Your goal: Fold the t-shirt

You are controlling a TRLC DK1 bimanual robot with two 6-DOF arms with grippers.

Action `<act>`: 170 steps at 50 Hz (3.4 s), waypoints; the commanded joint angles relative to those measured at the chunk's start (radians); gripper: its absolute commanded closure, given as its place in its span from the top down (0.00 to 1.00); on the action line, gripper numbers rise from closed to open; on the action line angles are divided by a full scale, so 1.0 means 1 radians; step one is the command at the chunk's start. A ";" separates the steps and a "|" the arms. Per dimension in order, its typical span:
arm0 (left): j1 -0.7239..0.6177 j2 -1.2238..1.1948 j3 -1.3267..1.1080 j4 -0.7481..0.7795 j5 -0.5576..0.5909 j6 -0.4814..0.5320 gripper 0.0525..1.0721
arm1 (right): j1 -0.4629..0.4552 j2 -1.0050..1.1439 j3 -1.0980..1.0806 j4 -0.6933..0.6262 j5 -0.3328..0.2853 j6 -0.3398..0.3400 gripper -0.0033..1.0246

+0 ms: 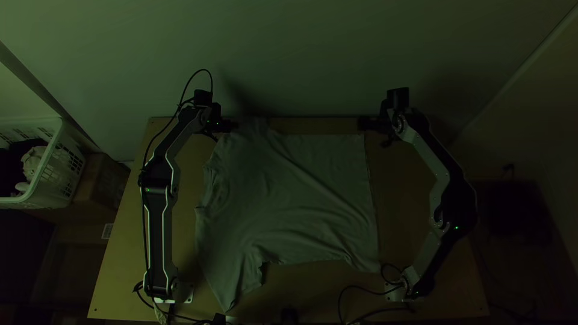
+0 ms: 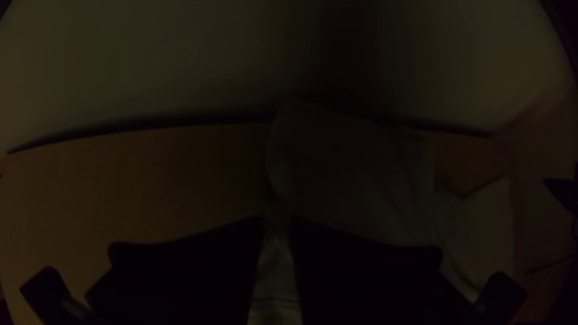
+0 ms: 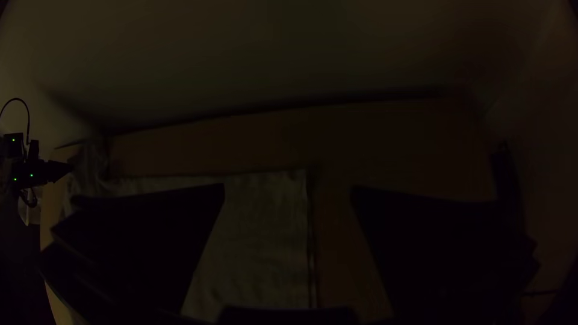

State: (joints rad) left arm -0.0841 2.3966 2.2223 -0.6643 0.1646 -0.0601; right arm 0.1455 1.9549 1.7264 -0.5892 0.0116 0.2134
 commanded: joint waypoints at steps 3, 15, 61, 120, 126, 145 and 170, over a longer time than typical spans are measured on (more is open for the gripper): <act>0.000 -0.024 0.027 0.005 0.004 -0.024 0.02 | -0.007 0.085 0.059 -0.014 0.016 0.040 0.90; -0.013 -0.111 0.023 -0.008 0.007 -0.037 0.02 | 0.002 0.236 0.182 -0.070 0.024 0.067 0.81; -0.005 -0.165 0.007 -0.024 0.006 -0.037 0.02 | 0.012 0.552 0.513 -0.244 0.065 0.061 0.03; 0.043 -0.340 -0.412 0.098 0.021 -0.001 0.02 | 0.016 0.357 0.440 -0.270 0.171 -0.014 0.03; 0.043 -0.395 -0.487 0.126 0.027 -0.001 0.02 | 0.016 0.318 0.394 -0.270 0.171 -0.017 0.03; 0.044 -0.556 -0.705 0.183 0.033 -0.003 0.02 | 0.026 0.180 0.200 -0.268 0.172 -0.019 0.03; 0.012 -0.801 -1.003 0.229 0.035 -0.058 0.02 | 0.065 -0.077 -0.211 -0.162 0.188 -0.002 0.03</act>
State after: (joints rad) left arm -0.0639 1.6665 1.2907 -0.4519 0.1951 -0.0895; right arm 0.2024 1.9434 1.6028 -0.7666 0.1822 0.2050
